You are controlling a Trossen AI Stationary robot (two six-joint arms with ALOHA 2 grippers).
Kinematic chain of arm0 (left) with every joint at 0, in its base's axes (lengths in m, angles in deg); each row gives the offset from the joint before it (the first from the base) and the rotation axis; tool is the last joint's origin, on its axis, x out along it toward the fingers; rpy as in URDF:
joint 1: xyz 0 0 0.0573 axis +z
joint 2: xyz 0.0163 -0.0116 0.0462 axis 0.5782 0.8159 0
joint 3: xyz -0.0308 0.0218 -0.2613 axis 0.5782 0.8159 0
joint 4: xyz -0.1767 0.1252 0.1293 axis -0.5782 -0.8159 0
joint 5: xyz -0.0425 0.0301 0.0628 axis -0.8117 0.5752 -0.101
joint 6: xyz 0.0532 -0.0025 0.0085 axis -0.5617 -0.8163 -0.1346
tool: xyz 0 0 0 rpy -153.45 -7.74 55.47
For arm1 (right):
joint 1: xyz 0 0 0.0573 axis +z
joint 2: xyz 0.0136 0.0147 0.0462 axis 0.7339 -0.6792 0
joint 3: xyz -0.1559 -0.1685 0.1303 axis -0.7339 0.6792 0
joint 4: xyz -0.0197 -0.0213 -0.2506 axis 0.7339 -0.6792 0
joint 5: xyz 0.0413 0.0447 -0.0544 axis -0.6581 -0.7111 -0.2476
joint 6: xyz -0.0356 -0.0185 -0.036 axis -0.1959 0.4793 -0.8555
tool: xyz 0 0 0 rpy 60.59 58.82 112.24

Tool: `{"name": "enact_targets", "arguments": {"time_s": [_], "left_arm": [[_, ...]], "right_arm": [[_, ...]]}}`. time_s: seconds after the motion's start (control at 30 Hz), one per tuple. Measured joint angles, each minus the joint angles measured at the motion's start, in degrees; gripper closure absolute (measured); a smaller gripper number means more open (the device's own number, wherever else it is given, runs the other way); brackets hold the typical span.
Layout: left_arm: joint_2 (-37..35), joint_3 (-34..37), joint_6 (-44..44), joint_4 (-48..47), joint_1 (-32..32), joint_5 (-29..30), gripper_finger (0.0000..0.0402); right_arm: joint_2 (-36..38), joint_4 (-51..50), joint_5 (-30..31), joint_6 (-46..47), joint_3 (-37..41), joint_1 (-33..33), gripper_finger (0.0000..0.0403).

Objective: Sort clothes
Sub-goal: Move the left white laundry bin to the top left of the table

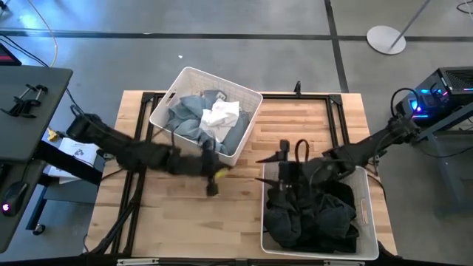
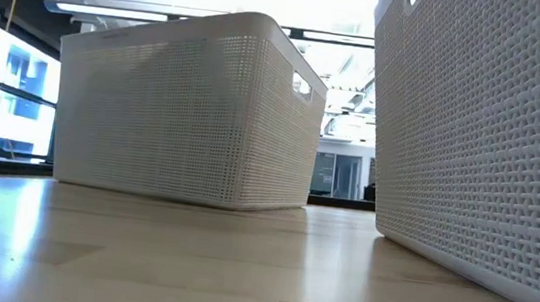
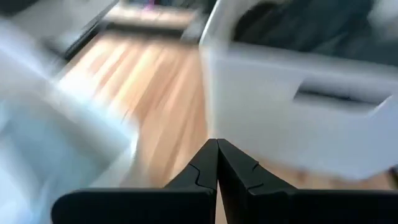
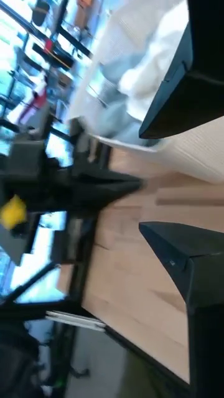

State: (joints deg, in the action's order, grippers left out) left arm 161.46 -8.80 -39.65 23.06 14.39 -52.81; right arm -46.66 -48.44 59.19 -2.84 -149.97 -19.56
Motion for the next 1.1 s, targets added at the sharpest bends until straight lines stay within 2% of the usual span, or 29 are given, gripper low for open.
{"name": "enact_targets", "arguments": {"time_s": [0.07,0.17,0.27,0.37,0.67,0.8,1.0,1.1], "left_arm": [[0.5,-0.1,-6.3,7.3,5.6,-7.3,0.0402],[2.3,-1.9,-10.4,8.4,14.1,-14.5,0.0401],[6.3,-3.3,-14.8,11.6,20.8,-24.9,0.0402],[11.5,-6.8,-16.9,14.0,24.5,-29.4,0.0402],[25.4,-23.6,-20.5,-1.6,33.3,-25.4,0.0402],[26.5,-24.9,-20.3,-3.6,36.3,-22.0,0.0401],[25.4,-24.6,-19.8,-4.4,40.1,-6.9,0.0402],[25.1,-24.5,-20.4,-5.7,41.8,-5.1,0.0402]], "right_arm": [[0.0,-0.7,0.4,-1.1,-2.8,-0.1,0.0183],[0.1,-3.9,1.7,-1.1,-8.3,0.7,0.0183],[0.1,-7.4,1.8,-0.9,-12.9,1.6,0.0183],[0.1,-8.8,1.7,-0.9,-15.3,2.0,0.0183],[0.1,-11.4,3.3,4.0,-15.9,2.0,0.0183],[0.0,-11.9,3.5,5.3,-15.9,2.0,0.0183],[0.0,-11.9,3.5,5.2,-15.9,2.0,0.0183],[0.0,-12.0,3.5,5.6,-15.9,2.0,0.0183]]}}
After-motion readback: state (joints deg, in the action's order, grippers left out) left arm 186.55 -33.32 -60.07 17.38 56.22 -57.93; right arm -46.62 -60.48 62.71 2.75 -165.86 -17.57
